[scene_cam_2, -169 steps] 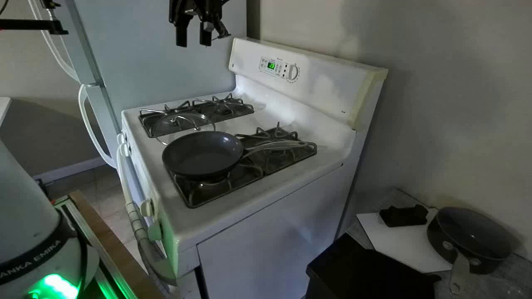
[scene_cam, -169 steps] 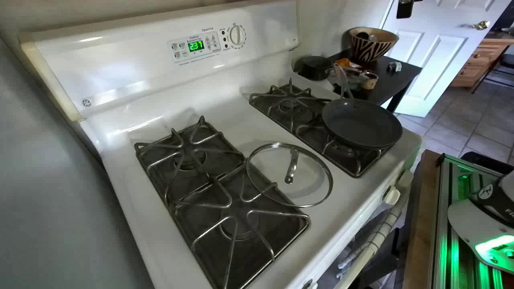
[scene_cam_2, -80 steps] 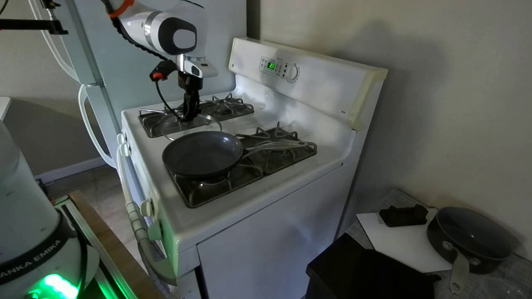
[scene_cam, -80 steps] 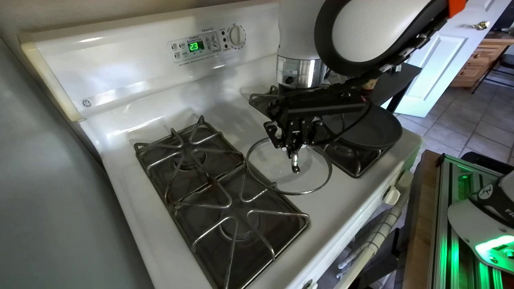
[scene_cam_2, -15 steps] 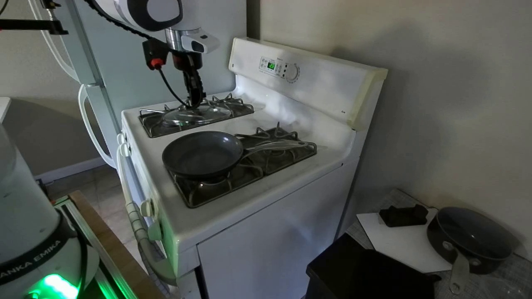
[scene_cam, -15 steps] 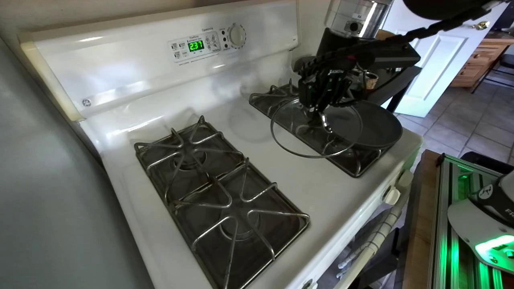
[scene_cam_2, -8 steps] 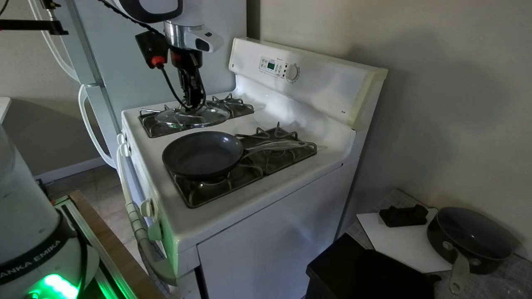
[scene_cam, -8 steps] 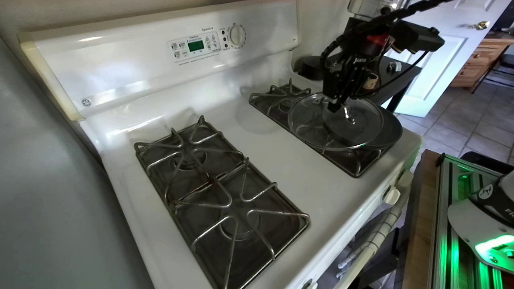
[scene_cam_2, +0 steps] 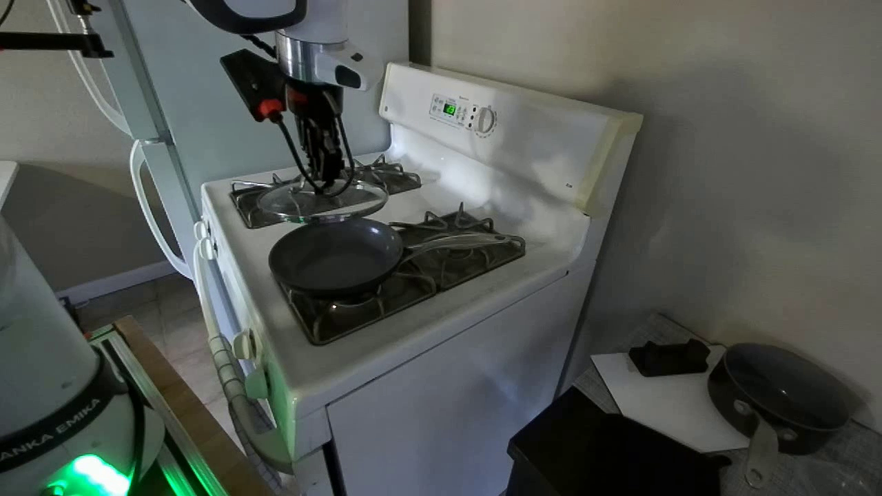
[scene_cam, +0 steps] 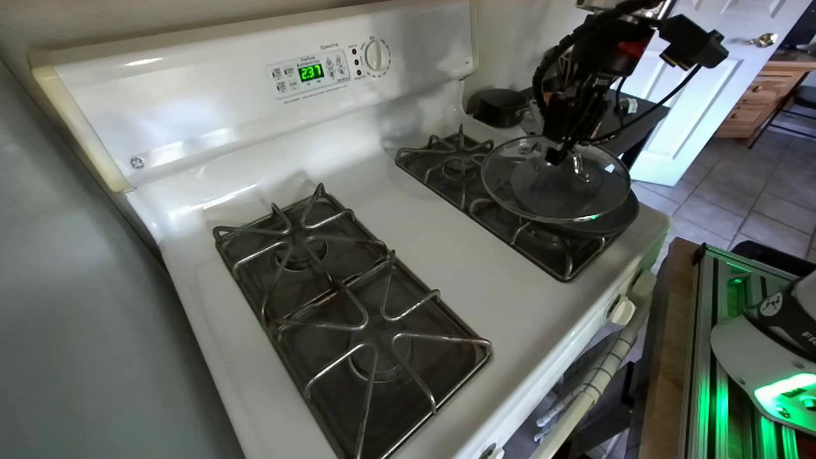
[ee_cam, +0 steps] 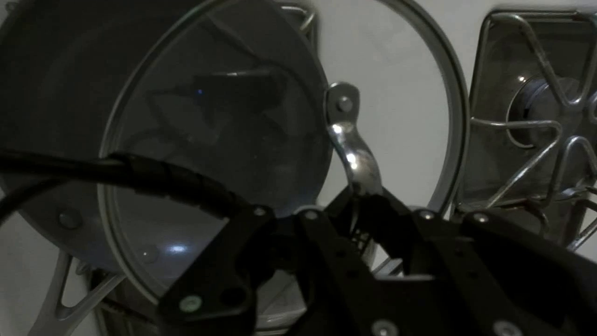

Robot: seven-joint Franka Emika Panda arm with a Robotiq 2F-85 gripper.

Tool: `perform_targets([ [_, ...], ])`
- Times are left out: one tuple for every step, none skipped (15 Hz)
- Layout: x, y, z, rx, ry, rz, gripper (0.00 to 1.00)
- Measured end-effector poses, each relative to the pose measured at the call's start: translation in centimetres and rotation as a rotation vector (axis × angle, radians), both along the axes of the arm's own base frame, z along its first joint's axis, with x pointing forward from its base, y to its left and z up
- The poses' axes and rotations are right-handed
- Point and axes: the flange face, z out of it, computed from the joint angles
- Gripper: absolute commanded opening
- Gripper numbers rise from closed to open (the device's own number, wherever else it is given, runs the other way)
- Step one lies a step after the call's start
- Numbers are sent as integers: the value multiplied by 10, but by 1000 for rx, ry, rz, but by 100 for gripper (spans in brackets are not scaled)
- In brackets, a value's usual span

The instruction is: Put the glass lid on the pan

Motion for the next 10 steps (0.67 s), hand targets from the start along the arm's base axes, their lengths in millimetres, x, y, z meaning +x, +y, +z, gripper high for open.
perform_targets([
  [-4,-3,-1,0,0,10,0],
  [-8,-6,-3,1,2,21,0],
  [-12,-9,-5,2,0,30,0],
  [-16,-12,-6,3,-2,37,0],
  [-20,-15,-7,3,-5,42,0],
  [-23,-18,-9,1,-7,49,0],
  [-26,-22,-10,-1,-9,58,0],
  [-28,-25,-11,-3,-13,66,0],
  [-28,-29,-10,-6,-17,73,0],
  [-29,-33,-10,-8,-21,81,0],
])
